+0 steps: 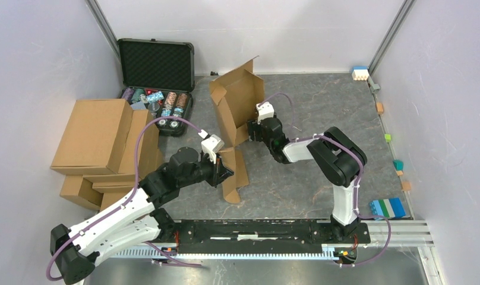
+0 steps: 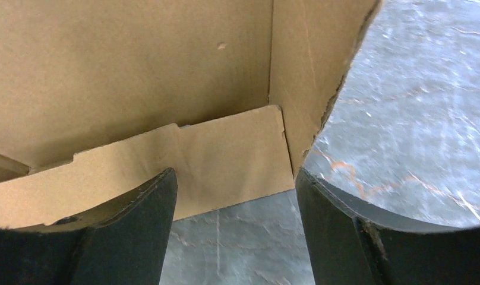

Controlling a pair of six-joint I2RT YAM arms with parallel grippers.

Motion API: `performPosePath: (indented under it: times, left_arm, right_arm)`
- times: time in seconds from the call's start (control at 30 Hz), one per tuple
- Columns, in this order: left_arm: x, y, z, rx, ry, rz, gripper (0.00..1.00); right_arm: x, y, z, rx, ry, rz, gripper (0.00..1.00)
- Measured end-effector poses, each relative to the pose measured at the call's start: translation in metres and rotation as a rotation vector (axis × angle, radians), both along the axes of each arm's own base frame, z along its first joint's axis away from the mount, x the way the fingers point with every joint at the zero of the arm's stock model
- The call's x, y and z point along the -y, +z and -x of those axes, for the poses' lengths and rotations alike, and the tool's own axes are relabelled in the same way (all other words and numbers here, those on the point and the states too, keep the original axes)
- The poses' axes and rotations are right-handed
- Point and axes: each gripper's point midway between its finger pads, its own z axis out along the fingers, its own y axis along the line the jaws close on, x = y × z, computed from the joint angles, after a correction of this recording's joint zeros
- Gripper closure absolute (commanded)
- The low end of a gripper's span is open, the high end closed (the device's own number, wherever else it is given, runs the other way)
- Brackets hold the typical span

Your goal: Fold the paper box

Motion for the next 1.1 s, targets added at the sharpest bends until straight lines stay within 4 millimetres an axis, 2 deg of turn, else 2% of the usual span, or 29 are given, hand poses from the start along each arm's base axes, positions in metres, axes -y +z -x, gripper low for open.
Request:
performPosePath:
  times: [0.2,0.37,0.53,0.67,0.7,0.83,0.97,1.0,1.1]
  left_arm:
    - [-0.001,0.001,-0.002,0.006,0.012,-0.001,0.9]
    - [-0.003,-0.003,-0.006,0.004,0.032,-0.018,0.91]
    - [-0.003,-0.007,-0.007,-0.004,0.036,-0.03,0.9]
    - [-0.005,-0.008,-0.009,0.001,0.054,-0.037,0.9]
    - [-0.006,-0.008,-0.01,0.001,0.057,-0.039,0.9]
    - [-0.009,-0.008,-0.01,0.005,0.072,-0.044,0.9]
    - [-0.013,-0.006,-0.009,0.004,0.088,-0.041,0.89]
    - [-0.014,-0.005,-0.009,0.005,0.093,-0.04,0.89]
    - [-0.016,-0.003,-0.008,0.002,0.102,-0.032,0.89]
  right_arm:
    - [-0.024,-0.01,-0.01,-0.073,0.036,-0.029,0.25]
    - [-0.045,-0.013,-0.018,-0.1,0.027,-0.021,0.18]
    - [-0.072,-0.014,-0.035,-0.12,-0.008,0.005,0.22]
    - [-0.076,-0.015,-0.03,-0.125,-0.072,0.078,0.29]
    - [-0.079,-0.016,-0.027,-0.128,-0.079,0.094,0.28]
    - [-0.085,-0.017,-0.018,-0.136,-0.106,0.124,0.33]
    - [-0.088,-0.017,-0.016,-0.138,-0.134,0.159,0.35]
    - [-0.089,-0.017,-0.016,-0.134,-0.143,0.169,0.38]
    - [-0.091,-0.017,-0.013,-0.131,-0.149,0.181,0.58]
